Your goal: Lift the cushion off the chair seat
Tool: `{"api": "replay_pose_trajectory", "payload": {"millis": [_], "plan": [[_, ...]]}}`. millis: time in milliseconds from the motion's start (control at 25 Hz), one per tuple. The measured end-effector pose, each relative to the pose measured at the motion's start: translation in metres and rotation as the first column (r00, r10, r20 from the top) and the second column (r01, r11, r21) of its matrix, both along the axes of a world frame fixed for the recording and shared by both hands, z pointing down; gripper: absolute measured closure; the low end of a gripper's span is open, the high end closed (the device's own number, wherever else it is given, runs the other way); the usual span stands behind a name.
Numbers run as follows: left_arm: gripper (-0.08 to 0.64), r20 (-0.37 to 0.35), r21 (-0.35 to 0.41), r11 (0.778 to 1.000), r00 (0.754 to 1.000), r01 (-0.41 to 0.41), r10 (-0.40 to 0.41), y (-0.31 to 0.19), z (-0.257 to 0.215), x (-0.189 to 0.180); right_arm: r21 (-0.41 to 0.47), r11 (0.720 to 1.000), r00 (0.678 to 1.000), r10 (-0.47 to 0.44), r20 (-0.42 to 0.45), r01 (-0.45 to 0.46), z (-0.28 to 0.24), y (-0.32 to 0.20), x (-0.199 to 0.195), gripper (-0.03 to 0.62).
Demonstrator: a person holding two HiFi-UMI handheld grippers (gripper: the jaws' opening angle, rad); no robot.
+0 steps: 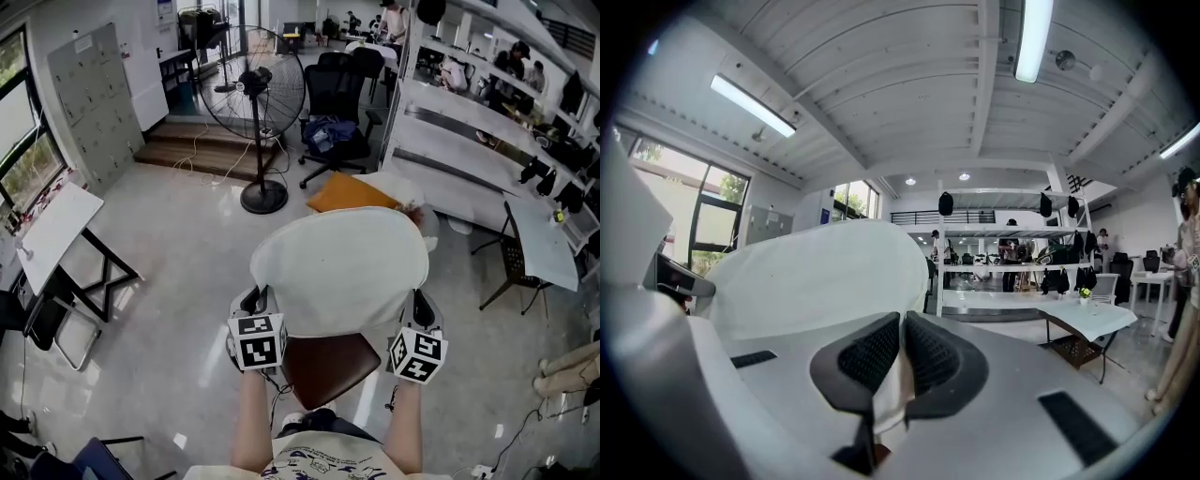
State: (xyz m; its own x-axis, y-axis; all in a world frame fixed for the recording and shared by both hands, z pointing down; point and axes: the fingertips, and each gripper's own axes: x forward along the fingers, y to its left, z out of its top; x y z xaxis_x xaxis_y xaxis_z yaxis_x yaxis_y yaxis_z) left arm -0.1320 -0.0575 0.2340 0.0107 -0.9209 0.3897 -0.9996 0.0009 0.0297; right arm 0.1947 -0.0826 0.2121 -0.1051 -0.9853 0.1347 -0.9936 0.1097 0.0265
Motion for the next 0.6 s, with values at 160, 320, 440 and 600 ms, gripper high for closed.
{"api": "replay_pose_trajectory", "payload": {"millis": [160, 320, 440, 600], "plan": [[0.503, 0.000, -0.003, 1.000, 1.000, -0.001, 0.001, 0.000, -0.002, 0.004, -0.001, 1.000, 1.000, 0.005, 0.001, -0.005, -0.002, 0.000, 0.004, 0.555], [0.503, -0.001, -0.004, 1.000, 1.000, 0.002, -0.002, 0.000, -0.001, 0.003, 0.001, 1.000, 1.000, 0.001, -0.001, -0.001, -0.001, 0.000, 0.003, 0.555], [0.503, -0.001, -0.002, 1.000, 1.000, 0.004, -0.004, 0.002, -0.001, -0.001, 0.004, 1.000, 1.000, -0.003, -0.002, 0.003, -0.002, 0.001, -0.001, 0.555], [0.503, 0.000, -0.001, 1.000, 1.000, 0.004, -0.004, 0.006, -0.002, -0.006, 0.012, 1.000, 1.000, -0.005, -0.003, 0.005, -0.004, 0.004, -0.006, 0.555]]}}
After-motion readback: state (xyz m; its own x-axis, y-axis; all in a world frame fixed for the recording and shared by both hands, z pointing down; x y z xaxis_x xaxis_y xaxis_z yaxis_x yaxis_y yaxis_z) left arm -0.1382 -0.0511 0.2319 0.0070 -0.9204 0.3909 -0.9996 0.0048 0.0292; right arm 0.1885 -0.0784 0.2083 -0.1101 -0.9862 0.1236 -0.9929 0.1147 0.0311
